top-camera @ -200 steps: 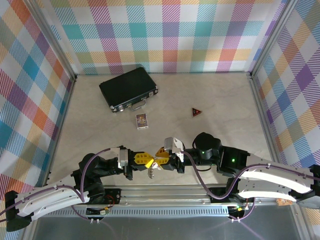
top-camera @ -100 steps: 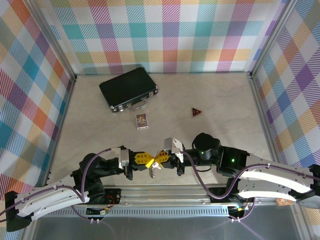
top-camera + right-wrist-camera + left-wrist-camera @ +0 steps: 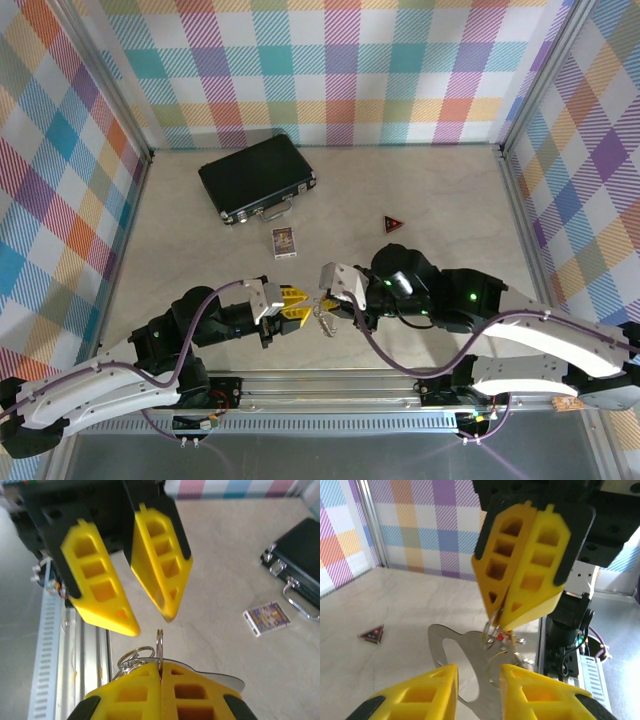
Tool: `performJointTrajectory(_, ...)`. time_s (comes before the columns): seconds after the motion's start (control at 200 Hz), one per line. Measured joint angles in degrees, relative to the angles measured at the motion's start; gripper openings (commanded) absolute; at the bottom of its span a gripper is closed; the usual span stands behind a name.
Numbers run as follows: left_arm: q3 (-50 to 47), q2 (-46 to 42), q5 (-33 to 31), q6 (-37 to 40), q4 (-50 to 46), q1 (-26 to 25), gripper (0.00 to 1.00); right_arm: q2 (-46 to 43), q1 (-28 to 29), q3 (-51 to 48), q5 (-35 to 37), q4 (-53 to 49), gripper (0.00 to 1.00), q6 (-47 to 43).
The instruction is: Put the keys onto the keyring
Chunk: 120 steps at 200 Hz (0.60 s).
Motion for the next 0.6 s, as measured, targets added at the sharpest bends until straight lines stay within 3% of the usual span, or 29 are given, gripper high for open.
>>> performJointTrajectory(0.245, 0.31, 0.52, 2.84, 0.09, -2.86, 0.00, 0.33, 2.51, -1.77, 1.09, -1.60, -6.82, 0.00, -4.11)
performJointTrajectory(0.6, 1.55, 4.26, 4.31, 2.03, -3.41, 0.00, 0.32, 6.01, -1.77, 5.09, -6.58, -9.07, 0.00, -6.54)
